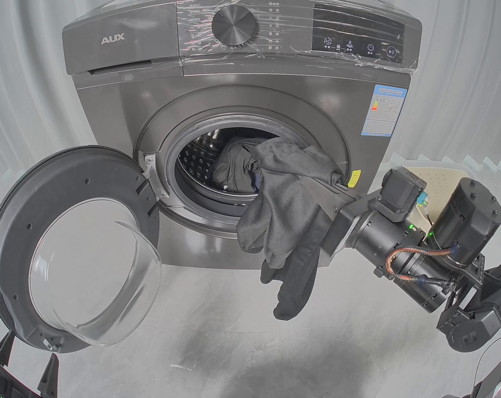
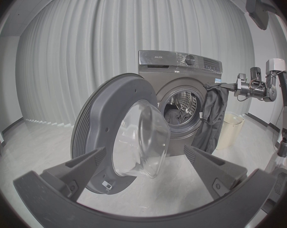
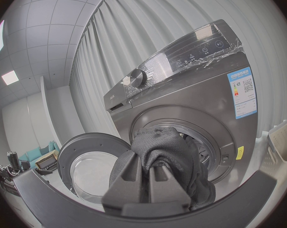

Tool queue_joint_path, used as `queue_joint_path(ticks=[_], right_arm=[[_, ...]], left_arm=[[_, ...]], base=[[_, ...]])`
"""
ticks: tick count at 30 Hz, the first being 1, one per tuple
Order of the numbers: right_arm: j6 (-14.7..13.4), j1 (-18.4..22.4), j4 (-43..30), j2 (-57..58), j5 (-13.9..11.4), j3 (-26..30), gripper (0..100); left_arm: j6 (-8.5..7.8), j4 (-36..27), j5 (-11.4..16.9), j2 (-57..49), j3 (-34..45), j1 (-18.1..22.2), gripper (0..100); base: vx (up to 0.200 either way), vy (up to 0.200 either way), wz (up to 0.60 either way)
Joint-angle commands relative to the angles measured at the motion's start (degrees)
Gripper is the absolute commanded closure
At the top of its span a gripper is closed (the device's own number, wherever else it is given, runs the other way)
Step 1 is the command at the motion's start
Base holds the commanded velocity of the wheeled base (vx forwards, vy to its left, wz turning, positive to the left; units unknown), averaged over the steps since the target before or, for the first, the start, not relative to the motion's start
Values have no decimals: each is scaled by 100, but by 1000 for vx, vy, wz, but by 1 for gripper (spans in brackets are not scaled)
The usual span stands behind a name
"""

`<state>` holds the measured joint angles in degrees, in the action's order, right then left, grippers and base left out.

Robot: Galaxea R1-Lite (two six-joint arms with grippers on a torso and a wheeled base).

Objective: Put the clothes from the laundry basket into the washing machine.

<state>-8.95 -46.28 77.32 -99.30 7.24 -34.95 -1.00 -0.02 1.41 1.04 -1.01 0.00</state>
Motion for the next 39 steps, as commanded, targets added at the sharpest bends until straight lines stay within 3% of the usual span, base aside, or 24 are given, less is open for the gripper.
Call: queue_joint_path(ticks=[1, 2, 3, 6, 11, 13, 19, 23, 25, 27, 33, 37, 38, 39], right_arm=[[-10, -66, 11, -300, -12, -372, 100], [-10, -75, 11, -309, -3, -390, 100], [-28, -145, 19, -370, -3, -513, 100], [-81, -321, 2, -432, -47, -706, 100], [-151, -435, 37, -581, -74, -803, 100], [-177, -470, 134, -608, -74, -812, 100], [-195, -391, 186, -652, -39, -864, 100], [-195, -391, 178, -696, -21, -1014, 100], [-195, -391, 169, -731, -21, -1066, 100], [-195, -391, 107, -792, -65, -1128, 100], [-204, -294, 90, -1021, -109, -1374, 100], [-221, -224, 90, -1135, -126, -1515, 100], [-230, -189, 81, -1240, -118, -1620, 100], [-230, -180, 81, -1249, -118, -1620, 100]], left_arm=[[47, 178, 166, -104, -136, 9, 0], [56, 205, 184, -104, -180, 9, 0], [118, 249, 316, -51, -751, 9, 0], [74, 178, 737, 476, -1208, -9, 0], [65, 433, 1493, 1628, -1270, -35, 0], [47, 846, 1757, 2225, -1261, -35, 0], [-252, 2033, 2302, 3711, -1270, -114, 0], [-339, 2446, 2399, 4379, -1367, -492, 0], [-339, 2525, 2346, 4572, -1437, -694, 0], [-331, 2578, 2337, 4994, -1639, -1143, 0], [-322, 2683, 2205, 5785, -2017, -1731, 0], [-287, 2938, 2196, 6101, -2105, -1872, 0], [-287, 3404, 2188, 6532, -2122, -1986, 0], [-287, 3430, 2179, 6550, -2122, -1995, 0]], base=[[0, 0, 0], [0, 0, 0], [0, 0, 0], [0, 0, 0], [0, 0, 0], [0, 0, 0], [0, 0, 0], [0, 0, 0], [0, 0, 0], [0, 0, 0], [0, 0, 0], [0, 0, 0], [0, 0, 0], [0, 0, 0]])
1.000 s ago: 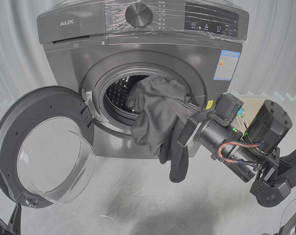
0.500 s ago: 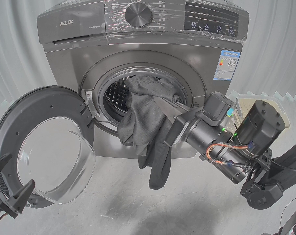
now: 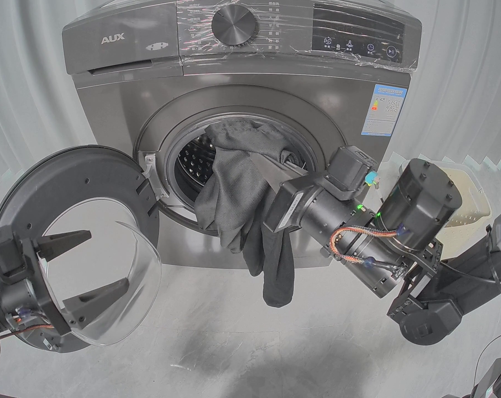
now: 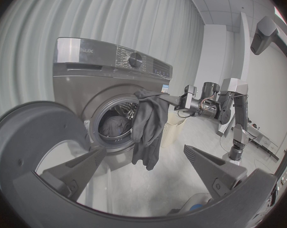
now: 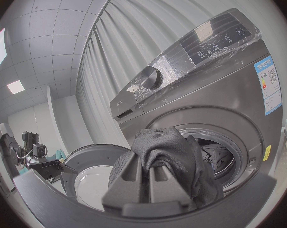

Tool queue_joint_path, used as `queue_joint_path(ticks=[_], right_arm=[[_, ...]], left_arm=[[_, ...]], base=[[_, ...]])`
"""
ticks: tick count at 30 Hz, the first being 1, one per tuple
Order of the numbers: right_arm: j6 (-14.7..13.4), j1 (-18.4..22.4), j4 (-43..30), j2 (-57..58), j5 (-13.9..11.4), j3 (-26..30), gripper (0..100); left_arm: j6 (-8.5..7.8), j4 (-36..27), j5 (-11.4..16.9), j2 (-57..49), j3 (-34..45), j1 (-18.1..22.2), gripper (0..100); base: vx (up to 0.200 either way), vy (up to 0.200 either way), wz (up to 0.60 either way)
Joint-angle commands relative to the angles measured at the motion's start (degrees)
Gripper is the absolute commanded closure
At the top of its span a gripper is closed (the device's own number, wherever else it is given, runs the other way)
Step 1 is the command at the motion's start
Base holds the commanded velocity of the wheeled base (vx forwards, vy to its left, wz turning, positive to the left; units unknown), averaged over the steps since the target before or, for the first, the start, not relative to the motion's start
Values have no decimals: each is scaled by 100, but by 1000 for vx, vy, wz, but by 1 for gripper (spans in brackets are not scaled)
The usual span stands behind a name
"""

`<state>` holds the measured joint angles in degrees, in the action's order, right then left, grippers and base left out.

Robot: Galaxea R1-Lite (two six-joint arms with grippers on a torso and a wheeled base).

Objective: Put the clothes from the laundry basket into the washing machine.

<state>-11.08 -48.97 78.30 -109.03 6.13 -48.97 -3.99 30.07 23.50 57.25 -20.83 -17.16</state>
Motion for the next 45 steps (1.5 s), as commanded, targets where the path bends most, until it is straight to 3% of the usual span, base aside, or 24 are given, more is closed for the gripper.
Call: queue_joint_path(ticks=[1, 8, 13, 14, 19, 29, 45], right_arm=[[-17, 107, -25, -320, 11, -271, 100], [-26, 142, -104, -443, 55, -543, 100], [-34, 186, -175, -487, 81, -649, 100], [-34, 212, -166, -566, 151, -693, 100], [-34, 212, -157, -663, 195, -728, 100], [-34, 221, -148, -672, 195, -763, 100], [-34, 195, -96, -637, 204, -675, 100]], left_arm=[[21, 693, -83, 1201, -140, -349, 0], [82, 1282, -171, 1992, -255, -578, 0], [416, 1334, -171, 2282, -474, -955, 0], [557, 1334, -171, 2388, -606, -1043, 0], [838, 1326, -162, 2686, -887, -1307, 0], [856, 1501, -179, 3390, -1292, -1439, 0], [882, 2222, -601, 4339, -1889, -1492, 0]], base=[[0, 0, 0], [0, 0, 0], [0, 0, 0], [0, 0, 0], [0, 0, 0], [0, 0, 0], [0, 0, 0]])
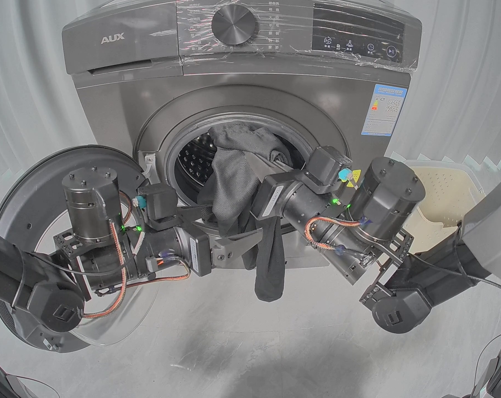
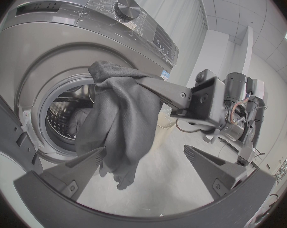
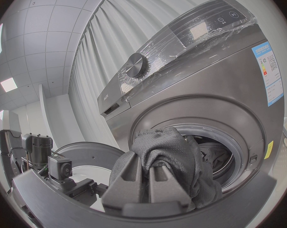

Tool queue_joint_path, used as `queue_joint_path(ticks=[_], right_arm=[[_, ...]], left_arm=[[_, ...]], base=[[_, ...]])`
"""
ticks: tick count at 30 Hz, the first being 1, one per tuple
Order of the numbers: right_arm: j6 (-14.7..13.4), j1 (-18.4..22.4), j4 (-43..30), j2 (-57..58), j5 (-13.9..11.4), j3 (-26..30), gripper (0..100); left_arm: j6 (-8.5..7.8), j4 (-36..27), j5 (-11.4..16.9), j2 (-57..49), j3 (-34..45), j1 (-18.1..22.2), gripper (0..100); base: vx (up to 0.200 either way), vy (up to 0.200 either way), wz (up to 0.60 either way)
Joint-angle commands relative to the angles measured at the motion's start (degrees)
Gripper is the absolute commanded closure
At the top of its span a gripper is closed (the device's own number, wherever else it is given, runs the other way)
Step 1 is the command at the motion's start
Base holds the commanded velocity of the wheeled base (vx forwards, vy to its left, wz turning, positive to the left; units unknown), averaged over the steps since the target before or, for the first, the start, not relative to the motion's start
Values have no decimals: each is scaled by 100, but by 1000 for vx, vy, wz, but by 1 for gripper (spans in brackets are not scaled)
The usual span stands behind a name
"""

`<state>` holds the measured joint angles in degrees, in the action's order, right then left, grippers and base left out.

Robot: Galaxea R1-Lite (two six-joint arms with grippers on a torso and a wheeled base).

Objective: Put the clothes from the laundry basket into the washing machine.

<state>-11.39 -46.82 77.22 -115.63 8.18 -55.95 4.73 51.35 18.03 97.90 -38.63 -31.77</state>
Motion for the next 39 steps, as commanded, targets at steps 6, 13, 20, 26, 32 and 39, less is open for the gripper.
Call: queue_joint_path(ticks=[6, 13, 20, 26, 32, 39], right_arm=[[-4, -20, 22, 23, -1, 41, 100], [-4, -20, 30, 5, -1, 41, 100], [-13, -29, 39, -4, -1, 50, 100], [-48, -37, 39, -12, -1, 181, 100], [-57, -81, 48, -4, -9, 269, 100], [-66, -99, 162, 23, -53, 410, 0]], left_arm=[[2, 315, -151, 467, -127, -75, 0], [2, 692, -388, 598, -224, -110, 100], [10, 1062, -388, 669, -224, -110, 100], [10, 1571, -388, 660, -39, -172, 100], [2, 1738, -388, 563, 312, -339, 100], [10, 2081, -388, 554, 462, -365, 100]], base=[[0, 0, 0], [0, 0, 0], [0, 0, 0], [0, 0, 0], [0, 0, 0], [0, 0, 0]])
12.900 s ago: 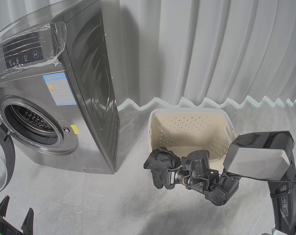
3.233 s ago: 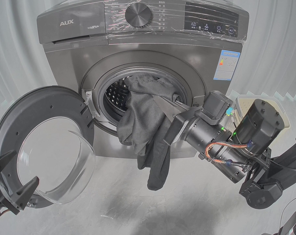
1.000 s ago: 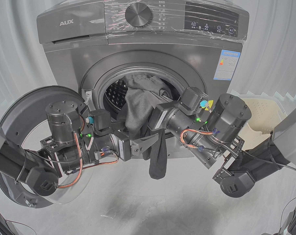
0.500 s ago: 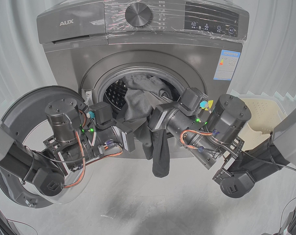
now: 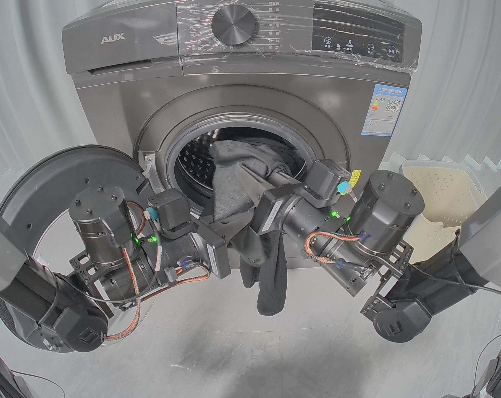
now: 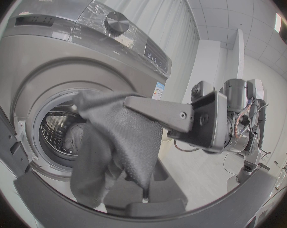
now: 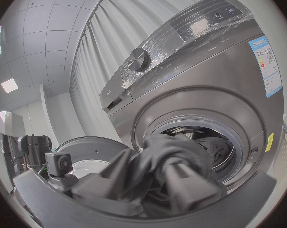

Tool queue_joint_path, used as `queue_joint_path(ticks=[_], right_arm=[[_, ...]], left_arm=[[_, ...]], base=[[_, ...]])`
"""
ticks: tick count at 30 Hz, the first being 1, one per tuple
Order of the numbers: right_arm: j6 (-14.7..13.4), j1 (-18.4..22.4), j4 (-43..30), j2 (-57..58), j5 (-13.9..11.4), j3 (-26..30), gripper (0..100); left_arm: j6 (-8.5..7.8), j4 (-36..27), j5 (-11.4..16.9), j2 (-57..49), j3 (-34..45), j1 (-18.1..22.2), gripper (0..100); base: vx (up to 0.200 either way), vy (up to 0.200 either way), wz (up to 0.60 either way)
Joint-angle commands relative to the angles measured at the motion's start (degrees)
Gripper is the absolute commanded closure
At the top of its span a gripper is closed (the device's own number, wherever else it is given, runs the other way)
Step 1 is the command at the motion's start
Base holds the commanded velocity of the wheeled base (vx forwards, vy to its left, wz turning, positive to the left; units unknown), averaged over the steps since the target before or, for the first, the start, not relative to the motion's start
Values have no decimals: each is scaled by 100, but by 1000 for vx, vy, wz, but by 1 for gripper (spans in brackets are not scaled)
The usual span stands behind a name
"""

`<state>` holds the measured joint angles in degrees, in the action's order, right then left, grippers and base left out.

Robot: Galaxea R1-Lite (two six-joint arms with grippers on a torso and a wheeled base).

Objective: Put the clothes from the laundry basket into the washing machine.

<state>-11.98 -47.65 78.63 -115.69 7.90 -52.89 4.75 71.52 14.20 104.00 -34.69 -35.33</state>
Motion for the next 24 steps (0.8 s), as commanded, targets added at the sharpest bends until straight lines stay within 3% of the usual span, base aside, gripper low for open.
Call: queue_joint_path(ticks=[1, 5, 15, 24], right_arm=[[-32, -25, 21, 38, -34, 157, 0], [-217, -42, 3, 152, -60, 403, 0], [-287, -16, -32, 372, -25, 605, 0], [-357, 248, -67, 424, 10, 693, 0]], left_arm=[[8, 99, -5, -55, 68, 0, 100], [43, 178, -5, -64, 24, 0, 100], [122, 389, -23, -73, 86, 44, 100], [113, 424, -146, -81, 235, 61, 100]], base=[[0, 0, 0], [0, 0, 0], [0, 0, 0], [0, 0, 0]])
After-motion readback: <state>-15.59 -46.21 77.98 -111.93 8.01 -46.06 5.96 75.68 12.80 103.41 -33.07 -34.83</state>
